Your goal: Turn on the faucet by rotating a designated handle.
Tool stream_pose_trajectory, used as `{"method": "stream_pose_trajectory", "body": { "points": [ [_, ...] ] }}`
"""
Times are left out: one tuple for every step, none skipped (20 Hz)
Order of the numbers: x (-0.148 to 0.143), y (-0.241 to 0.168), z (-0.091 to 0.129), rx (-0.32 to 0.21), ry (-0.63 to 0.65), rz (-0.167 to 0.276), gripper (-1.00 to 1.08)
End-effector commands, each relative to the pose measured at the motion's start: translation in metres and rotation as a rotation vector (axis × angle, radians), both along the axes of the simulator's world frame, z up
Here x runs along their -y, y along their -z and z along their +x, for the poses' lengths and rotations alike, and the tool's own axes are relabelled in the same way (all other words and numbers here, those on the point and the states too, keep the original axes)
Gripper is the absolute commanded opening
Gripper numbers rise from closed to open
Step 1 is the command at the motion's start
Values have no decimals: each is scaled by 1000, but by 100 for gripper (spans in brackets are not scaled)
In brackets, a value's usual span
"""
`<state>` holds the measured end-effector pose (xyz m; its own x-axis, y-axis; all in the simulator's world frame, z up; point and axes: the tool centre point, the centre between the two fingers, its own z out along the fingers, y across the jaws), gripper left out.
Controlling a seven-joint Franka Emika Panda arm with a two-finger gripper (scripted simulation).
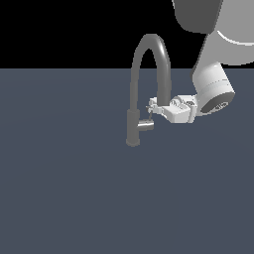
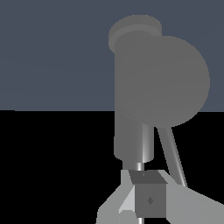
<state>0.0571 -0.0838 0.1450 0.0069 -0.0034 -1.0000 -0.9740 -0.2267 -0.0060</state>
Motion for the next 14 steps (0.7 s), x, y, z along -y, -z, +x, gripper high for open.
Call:
{"method": "stream_pose_trajectory", "body": {
  "points": [
    [2, -1, -7, -4, -5, 3, -100],
    [2, -1, -9, -3, -6, 3, -100],
    [3, -1, -11, -3, -6, 3, -100],
    [3, -1, -13, -3, -6, 4, -100],
    [4, -1, -15, -3, -6, 4, -100],
    [4, -1, -17, -3, -6, 4, -100],
    [5, -1, -20, -3, -6, 4, -100],
    [5, -1, -22, -3, -7, 4, -100],
    [6, -1, -24, -3, -7, 4, -100],
    [6, -1, -24, -3, -7, 4, -100],
    [4, -4, -19, 7, -4, 1, -100],
    [5, -2, -22, 6, -5, 2, -100],
    [6, 0, -24, 5, -5, 2, -100],
    [6, 1, -27, 4, -5, 2, -100]
  ]
}}
